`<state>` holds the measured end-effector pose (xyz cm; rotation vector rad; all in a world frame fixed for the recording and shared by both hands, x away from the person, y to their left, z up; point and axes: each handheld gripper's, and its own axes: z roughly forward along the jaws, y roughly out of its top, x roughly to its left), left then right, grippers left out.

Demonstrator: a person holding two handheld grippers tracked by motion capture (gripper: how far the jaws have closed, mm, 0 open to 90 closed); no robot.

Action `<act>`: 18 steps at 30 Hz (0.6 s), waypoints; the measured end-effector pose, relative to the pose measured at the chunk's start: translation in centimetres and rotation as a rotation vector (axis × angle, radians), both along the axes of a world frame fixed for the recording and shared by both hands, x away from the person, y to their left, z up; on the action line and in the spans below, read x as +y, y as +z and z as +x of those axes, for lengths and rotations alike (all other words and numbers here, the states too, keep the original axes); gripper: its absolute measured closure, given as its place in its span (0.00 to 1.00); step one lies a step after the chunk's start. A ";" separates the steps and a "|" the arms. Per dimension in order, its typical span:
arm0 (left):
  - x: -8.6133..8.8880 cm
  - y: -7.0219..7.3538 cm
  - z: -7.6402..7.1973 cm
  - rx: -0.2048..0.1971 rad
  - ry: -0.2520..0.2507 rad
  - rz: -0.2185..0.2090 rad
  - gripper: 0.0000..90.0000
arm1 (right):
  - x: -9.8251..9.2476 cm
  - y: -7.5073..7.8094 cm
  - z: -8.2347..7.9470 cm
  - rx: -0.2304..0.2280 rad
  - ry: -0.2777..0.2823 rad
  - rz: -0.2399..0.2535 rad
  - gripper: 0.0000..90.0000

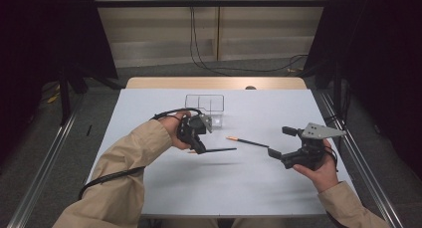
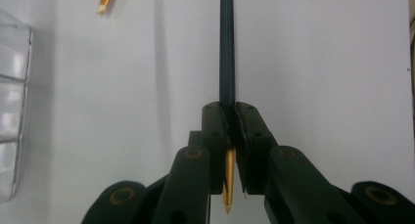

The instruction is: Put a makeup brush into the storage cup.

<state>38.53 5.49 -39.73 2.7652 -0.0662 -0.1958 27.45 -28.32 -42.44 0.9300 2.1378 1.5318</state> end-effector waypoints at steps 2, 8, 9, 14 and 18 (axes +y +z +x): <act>-0.4 0.2 -0.1 -0.005 -0.007 -0.001 0.93 | 0.3 0.0 0.1 -0.001 0.010 -0.002 0.01; -1.2 0.8 -0.6 -0.009 -0.023 -0.010 0.93 | 1.1 0.1 0.4 0.018 0.047 -0.020 0.01; -1.3 0.9 -0.6 -0.006 -0.025 -0.011 0.93 | 1.2 0.2 0.5 0.019 0.055 -0.024 0.01; -1.6 0.8 -0.8 -0.011 -0.029 -0.001 0.93 | 2.1 0.6 0.8 0.043 0.111 -0.065 0.03; -1.8 0.6 -1.0 -0.014 -0.040 0.006 0.93 | 2.9 0.8 1.1 0.090 0.164 -0.102 0.04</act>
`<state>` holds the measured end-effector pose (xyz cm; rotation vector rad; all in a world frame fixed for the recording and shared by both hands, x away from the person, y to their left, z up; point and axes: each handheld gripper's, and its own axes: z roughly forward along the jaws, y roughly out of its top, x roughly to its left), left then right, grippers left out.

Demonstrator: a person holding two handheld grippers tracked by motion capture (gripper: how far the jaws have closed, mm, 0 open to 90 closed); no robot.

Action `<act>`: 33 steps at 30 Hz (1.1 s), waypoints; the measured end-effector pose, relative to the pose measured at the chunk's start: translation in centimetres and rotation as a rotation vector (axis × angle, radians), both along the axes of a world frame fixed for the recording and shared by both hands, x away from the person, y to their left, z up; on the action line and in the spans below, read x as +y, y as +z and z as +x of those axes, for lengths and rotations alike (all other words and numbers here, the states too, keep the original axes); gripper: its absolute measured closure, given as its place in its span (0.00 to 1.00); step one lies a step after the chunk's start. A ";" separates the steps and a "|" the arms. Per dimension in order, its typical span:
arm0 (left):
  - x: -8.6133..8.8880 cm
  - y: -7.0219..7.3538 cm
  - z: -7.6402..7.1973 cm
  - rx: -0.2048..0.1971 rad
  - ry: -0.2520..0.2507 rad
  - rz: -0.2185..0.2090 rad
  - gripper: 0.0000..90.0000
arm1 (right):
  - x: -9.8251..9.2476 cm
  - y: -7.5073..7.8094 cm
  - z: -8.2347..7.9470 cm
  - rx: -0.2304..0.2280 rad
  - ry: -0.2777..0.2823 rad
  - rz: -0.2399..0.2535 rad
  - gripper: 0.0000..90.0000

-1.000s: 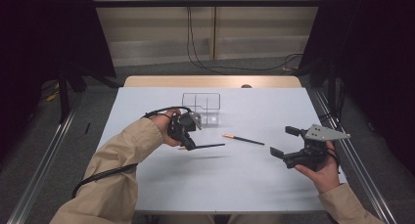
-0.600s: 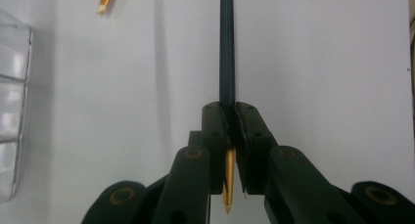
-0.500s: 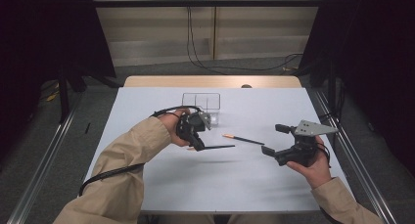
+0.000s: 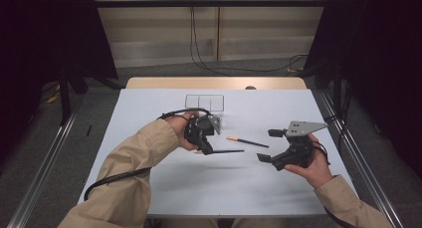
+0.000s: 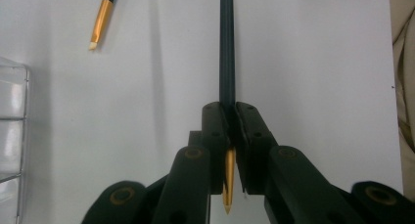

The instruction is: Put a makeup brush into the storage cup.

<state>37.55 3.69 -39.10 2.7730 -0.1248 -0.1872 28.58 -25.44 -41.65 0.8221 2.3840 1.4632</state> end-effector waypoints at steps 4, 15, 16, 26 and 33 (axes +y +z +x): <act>-0.2 -0.1 -0.2 -0.002 -0.005 0.000 0.93 | 0.7 0.2 0.4 0.039 0.038 -0.036 0.05; -1.2 -0.2 -0.4 -0.008 -0.036 0.014 0.93 | 2.1 -0.1 1.1 0.125 0.096 -0.169 0.11; -1.3 -0.2 -0.5 -0.008 -0.038 0.010 0.93 | 2.2 -0.1 1.1 0.132 0.103 -0.184 0.12; -1.8 -0.2 -0.7 -0.010 -0.050 0.021 0.93 | 3.2 0.2 1.8 0.170 0.153 -0.266 0.30; -2.1 -0.3 -0.7 -0.003 -0.056 0.023 0.93 | 3.6 0.5 2.1 0.178 0.206 -0.277 0.45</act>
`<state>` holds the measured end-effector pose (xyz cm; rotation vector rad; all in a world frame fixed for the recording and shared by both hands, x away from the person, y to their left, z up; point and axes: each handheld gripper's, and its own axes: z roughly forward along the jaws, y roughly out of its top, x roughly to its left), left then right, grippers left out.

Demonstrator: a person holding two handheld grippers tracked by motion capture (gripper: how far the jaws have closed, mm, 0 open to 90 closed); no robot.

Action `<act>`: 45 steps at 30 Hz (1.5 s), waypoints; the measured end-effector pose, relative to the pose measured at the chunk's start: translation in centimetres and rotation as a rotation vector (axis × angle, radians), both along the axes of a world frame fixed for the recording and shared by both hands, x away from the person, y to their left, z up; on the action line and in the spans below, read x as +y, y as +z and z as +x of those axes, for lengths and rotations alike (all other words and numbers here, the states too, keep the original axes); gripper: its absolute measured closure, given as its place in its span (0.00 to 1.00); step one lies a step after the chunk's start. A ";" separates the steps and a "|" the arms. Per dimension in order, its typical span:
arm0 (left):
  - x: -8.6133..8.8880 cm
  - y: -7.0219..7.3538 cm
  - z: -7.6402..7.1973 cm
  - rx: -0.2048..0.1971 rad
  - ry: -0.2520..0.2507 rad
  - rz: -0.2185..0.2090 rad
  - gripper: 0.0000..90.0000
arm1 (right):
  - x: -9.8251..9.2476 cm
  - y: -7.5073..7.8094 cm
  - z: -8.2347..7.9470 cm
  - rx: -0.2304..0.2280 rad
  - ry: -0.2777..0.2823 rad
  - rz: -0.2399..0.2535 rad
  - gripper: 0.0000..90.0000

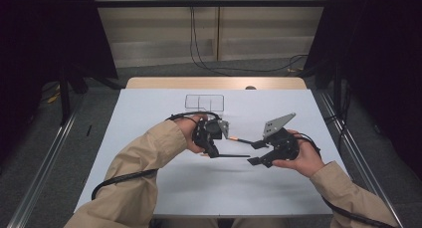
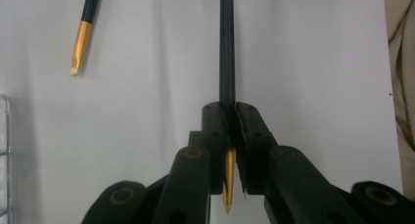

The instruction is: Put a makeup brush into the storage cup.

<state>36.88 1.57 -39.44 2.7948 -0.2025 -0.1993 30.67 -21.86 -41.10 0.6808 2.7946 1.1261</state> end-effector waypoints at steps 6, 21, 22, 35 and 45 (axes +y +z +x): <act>-0.3 0.2 0.0 0.010 0.004 -0.015 0.93 | 0.5 0.0 0.3 0.007 0.036 -0.010 0.59; -1.0 0.7 -0.1 0.013 -0.024 -0.036 0.93 | 2.5 -0.1 0.7 0.062 0.076 -0.091 0.83; -1.0 0.7 -0.2 0.019 -0.017 -0.040 0.93 | 2.6 -0.1 0.7 0.066 0.074 -0.097 0.85; -1.3 1.9 0.0 0.025 -0.013 -0.079 0.93 | 2.5 -1.0 0.6 0.093 0.108 -0.126 0.94; -1.3 2.5 0.3 0.034 0.004 -0.115 0.93 | 2.2 -1.3 0.5 0.118 0.109 -0.096 0.95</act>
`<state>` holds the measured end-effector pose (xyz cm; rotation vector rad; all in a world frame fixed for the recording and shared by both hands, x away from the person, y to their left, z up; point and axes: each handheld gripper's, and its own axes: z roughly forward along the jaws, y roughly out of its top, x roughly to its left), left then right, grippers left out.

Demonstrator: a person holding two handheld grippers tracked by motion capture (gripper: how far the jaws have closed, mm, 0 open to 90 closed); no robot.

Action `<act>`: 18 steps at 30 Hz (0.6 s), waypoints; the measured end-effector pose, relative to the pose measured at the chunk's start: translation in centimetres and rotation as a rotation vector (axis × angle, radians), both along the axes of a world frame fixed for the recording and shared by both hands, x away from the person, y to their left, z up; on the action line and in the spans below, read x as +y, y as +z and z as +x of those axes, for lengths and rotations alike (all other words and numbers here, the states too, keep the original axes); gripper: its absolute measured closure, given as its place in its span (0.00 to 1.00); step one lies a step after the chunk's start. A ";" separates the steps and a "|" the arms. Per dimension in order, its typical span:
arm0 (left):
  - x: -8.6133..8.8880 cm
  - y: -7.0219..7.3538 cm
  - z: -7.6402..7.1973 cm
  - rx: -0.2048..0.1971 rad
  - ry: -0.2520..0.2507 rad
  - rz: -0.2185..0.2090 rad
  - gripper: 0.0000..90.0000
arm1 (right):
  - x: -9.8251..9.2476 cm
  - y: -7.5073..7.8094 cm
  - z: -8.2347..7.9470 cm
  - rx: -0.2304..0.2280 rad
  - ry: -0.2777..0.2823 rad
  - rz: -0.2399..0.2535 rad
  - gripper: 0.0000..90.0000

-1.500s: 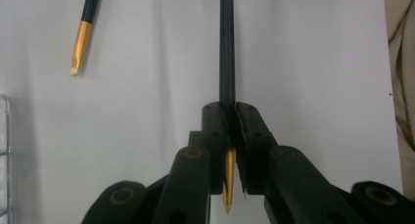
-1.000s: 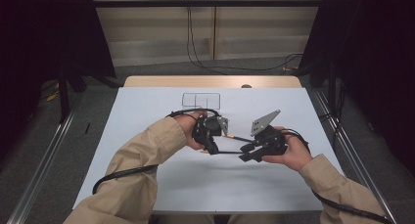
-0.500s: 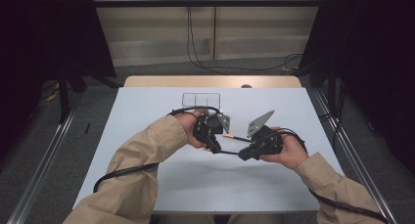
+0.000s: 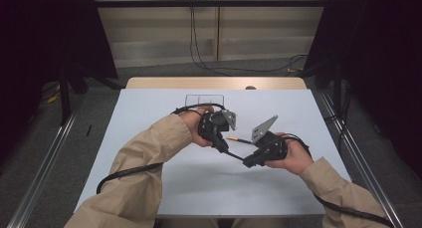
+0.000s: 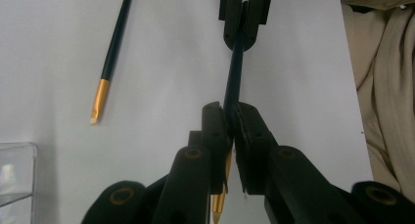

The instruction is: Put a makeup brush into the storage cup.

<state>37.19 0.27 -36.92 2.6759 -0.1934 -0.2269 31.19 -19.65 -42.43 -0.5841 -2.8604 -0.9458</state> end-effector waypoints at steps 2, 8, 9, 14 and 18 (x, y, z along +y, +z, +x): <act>0.1 -0.1 0.1 0.005 -0.001 -0.003 0.93 | -0.1 0.1 0.0 -0.010 0.002 0.007 0.95; 0.3 -0.4 0.2 0.015 0.019 -0.013 0.88 | -0.1 0.3 0.0 -0.024 0.001 0.005 0.95; 0.4 -0.4 0.3 0.018 0.021 -0.016 0.85 | -0.1 0.4 0.0 -0.025 -0.001 0.005 0.95; 0.8 -0.6 0.5 0.012 0.043 -0.042 0.67 | -0.3 0.6 0.0 -0.033 -0.002 0.007 0.95; 1.3 -0.9 0.7 0.009 0.073 -0.097 0.47 | -0.6 0.5 0.0 -0.030 -0.008 0.008 0.95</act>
